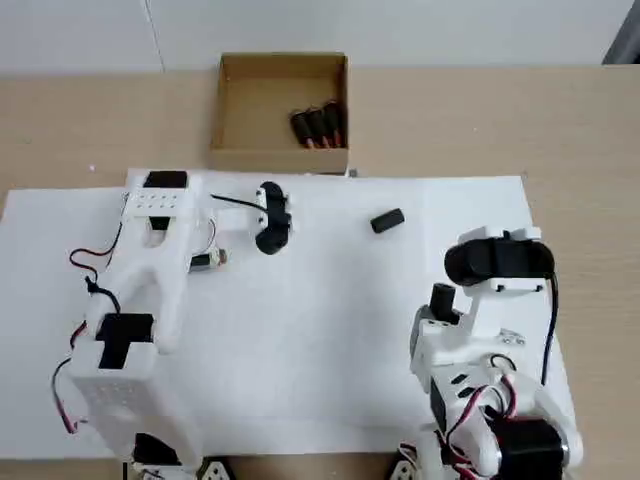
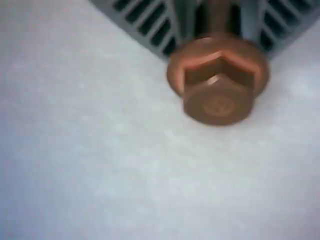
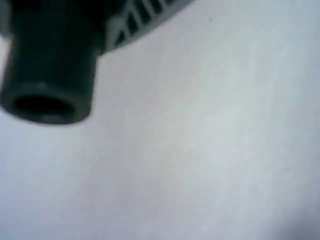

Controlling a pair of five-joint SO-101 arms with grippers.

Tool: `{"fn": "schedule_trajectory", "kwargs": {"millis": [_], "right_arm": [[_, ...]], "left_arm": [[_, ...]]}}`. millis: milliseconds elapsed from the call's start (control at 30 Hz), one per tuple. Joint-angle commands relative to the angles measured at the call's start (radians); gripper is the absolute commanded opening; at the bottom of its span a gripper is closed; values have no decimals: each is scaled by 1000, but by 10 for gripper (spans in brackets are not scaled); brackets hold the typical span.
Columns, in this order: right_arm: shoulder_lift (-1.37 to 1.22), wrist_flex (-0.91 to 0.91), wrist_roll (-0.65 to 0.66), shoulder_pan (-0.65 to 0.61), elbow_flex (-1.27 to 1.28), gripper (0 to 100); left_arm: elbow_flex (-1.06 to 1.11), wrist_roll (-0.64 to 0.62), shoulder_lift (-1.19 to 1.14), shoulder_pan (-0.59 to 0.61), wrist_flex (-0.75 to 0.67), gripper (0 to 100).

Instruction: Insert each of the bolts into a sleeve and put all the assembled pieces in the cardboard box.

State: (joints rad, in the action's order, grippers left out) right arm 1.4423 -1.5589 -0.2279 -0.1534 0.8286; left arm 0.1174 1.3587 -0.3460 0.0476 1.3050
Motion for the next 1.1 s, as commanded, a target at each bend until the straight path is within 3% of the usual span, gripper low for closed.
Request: {"fn": "schedule_trajectory", "kwargs": {"millis": [0,167,300,600,867,1067], "right_arm": [[-1,24,8,4,-15,3],[-4,18,8,2,-91,3],[-1,16,8,-1,-109,3],[-1,-101,14,-2,-252,3],[-1,-124,55,-4,-299,3],[-1,-111,69,-4,-298,3]], "left_arm": [[-67,189,86,0,54,5],[-120,183,250,-49,245,5],[-136,92,382,-101,307,5],[-137,-434,660,-229,305,5],[-130,-690,844,-264,311,5],[-119,-1008,954,-258,305,5]]}}
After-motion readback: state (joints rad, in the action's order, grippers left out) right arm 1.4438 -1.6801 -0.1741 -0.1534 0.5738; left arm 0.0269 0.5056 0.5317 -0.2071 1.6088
